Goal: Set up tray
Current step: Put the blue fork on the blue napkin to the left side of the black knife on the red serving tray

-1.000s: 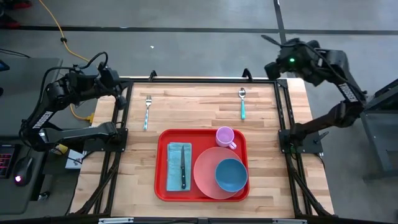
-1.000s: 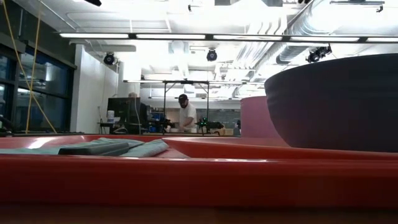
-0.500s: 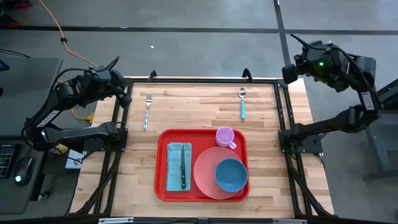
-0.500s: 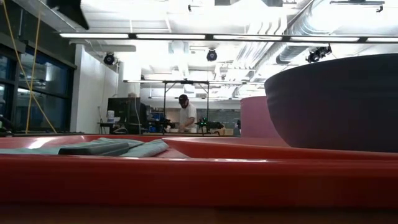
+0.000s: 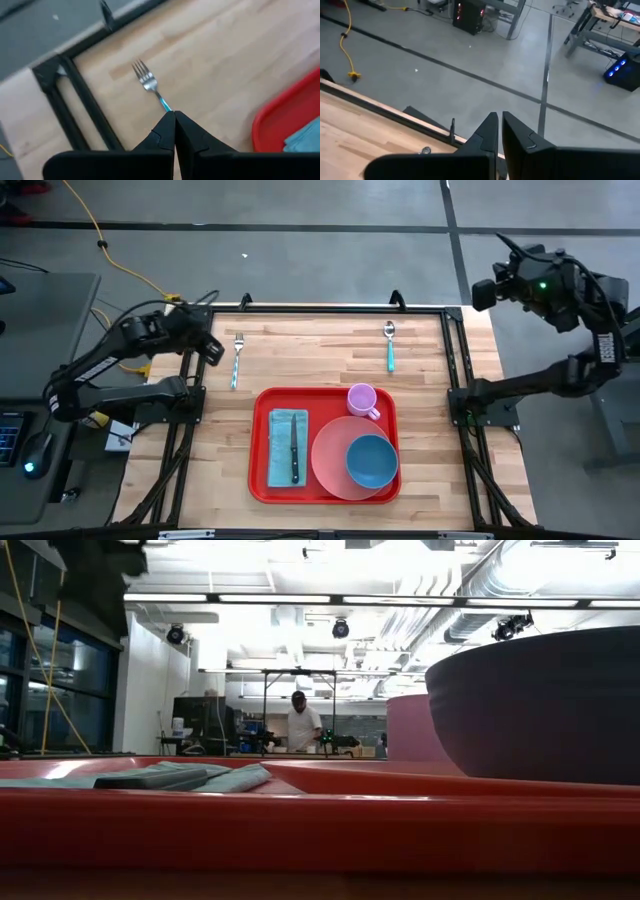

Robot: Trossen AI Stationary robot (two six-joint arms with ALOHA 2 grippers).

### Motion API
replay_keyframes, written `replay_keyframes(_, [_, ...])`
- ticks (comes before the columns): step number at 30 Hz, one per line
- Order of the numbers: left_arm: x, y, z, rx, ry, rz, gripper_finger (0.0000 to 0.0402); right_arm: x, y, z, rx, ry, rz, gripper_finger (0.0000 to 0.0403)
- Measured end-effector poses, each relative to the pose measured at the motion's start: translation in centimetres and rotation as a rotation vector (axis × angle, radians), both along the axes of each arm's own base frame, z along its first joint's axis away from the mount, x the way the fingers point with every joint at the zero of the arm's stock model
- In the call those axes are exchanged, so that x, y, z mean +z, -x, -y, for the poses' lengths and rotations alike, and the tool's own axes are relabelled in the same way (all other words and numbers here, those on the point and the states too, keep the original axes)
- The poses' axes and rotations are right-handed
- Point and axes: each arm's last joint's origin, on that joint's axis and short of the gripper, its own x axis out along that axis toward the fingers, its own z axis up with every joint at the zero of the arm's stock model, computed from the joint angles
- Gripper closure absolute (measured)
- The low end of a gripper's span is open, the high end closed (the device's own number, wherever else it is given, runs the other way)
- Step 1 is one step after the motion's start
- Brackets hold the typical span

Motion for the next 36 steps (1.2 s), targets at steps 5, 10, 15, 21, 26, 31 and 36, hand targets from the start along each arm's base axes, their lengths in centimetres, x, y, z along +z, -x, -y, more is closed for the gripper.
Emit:
replay_keyframes(5, [-2.8,-1.4,-0.7,-0.019,0.074,-0.031,0.031,0.0,0.2,-0.1,0.028,-0.001,-0.016,0.0403])
replay_keyframes(10, [-4.6,-2.6,-1.4,0.007,0.13,-0.083,0.0222,0.0,0.1,-0.1,0.032,0.01,-0.045,0.0403])
replay_keyframes(15, [-6.0,-3.8,-2.1,0.048,0.205,-0.142,0.0147,0.2,1.0,-0.3,-0.007,0.041,-0.033,0.0403])
replay_keyframes(21, [-8.2,-5.5,-3.0,0.036,0.287,-0.19,0.0113,0.3,3.2,-1.4,0.027,0.039,0.041,0.0402])
replay_keyframes(26, [-10.1,-6.8,-3.7,0.034,0.324,-0.196,0.0122,0.3,4.3,-2.0,0.081,0.026,0.075,0.0402])
replay_keyframes(31, [-11.8,-7.0,-3.9,0.116,0.353,-0.274,0.0124,0.3,4.2,-2.0,0.127,0.007,0.07,0.0402])
replay_keyframes(36, [-13.3,-7.5,-4.2,0.187,0.384,-0.283,0.0119,0.2,4.0,-2.0,0.141,0.004,0.055,0.0402])
